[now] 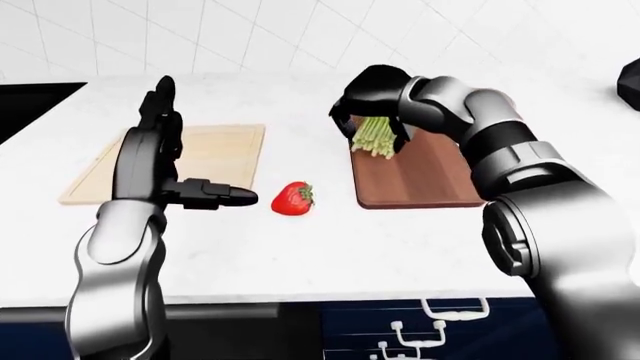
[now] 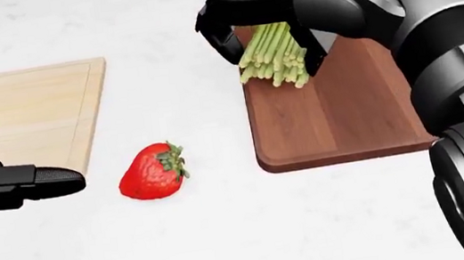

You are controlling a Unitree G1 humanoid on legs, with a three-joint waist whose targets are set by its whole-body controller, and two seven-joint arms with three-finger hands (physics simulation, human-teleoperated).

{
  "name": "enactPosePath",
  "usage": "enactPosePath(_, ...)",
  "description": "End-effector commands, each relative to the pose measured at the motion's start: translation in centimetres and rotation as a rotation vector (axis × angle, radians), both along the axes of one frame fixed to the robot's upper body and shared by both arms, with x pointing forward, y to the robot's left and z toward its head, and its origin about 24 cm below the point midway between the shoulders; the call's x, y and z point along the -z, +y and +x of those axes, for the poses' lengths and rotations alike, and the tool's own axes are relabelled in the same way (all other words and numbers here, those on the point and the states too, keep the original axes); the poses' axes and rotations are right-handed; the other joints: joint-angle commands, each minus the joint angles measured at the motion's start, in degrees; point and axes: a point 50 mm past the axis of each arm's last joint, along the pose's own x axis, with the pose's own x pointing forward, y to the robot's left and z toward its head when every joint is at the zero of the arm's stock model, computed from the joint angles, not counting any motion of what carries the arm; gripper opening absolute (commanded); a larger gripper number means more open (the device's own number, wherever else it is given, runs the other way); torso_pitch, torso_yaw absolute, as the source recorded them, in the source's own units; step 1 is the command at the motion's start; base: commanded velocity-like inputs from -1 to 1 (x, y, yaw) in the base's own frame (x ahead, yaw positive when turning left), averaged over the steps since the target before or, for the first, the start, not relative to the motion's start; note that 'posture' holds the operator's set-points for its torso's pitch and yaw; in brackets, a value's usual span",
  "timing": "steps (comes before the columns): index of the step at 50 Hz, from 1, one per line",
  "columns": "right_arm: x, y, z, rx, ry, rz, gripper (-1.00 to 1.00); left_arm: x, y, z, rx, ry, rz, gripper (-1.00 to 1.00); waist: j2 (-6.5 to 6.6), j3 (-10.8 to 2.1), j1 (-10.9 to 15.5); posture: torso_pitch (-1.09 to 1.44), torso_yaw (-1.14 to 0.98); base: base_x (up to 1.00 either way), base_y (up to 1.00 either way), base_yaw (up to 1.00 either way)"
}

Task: Place the strawberry and the asparagus on separate cutting boards.

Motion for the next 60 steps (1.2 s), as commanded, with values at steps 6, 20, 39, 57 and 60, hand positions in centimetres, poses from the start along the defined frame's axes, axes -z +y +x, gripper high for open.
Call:
enactPosePath(6, -2.8, -0.6, 0.0, 0.030, -0.084, 0.038, -0.77, -1.4, -0.2, -0.3, 0.003, -0.080, 0.023, 1.00, 0.05, -1.94, 0.0, 0.00, 0.00, 0.00, 0.00, 0.00)
enactPosePath(20, -2.1, -1.5, 0.3, 0.086, -0.059, 0.041, -0.58, -1.2, -0.2, -0.3, 0.006, -0.076, 0.022, 1.00, -0.03, -2.07, 0.0, 0.00, 0.00, 0.00, 0.00, 0.00)
enactPosePath(39, -2.6, -2.0, 0.3, 0.109, -0.043, 0.032, 0.81, -1.2, -0.3, 0.0, 0.010, -0.073, 0.024, 1.00, -0.06, -2.05, 0.0, 0.00, 0.00, 0.00, 0.00, 0.00)
enactPosePath(57, -6.9, -0.6, -0.4, 0.081, -0.040, 0.261, 1.00, -1.2, -0.2, 0.0, 0.007, -0.068, 0.030, 1.00, 0.04, -2.01, -0.1, 0.00, 0.00, 0.00, 0.00, 0.00)
enactPosePath(60, -7.7, -0.5, -0.6, 0.083, -0.052, 0.305, 1.00, -1.2, -0.2, 0.0, 0.007, -0.067, 0.031, 1.00, 0.07, -1.91, -0.1, 0.00, 0.00, 0.00, 0.00, 0.00)
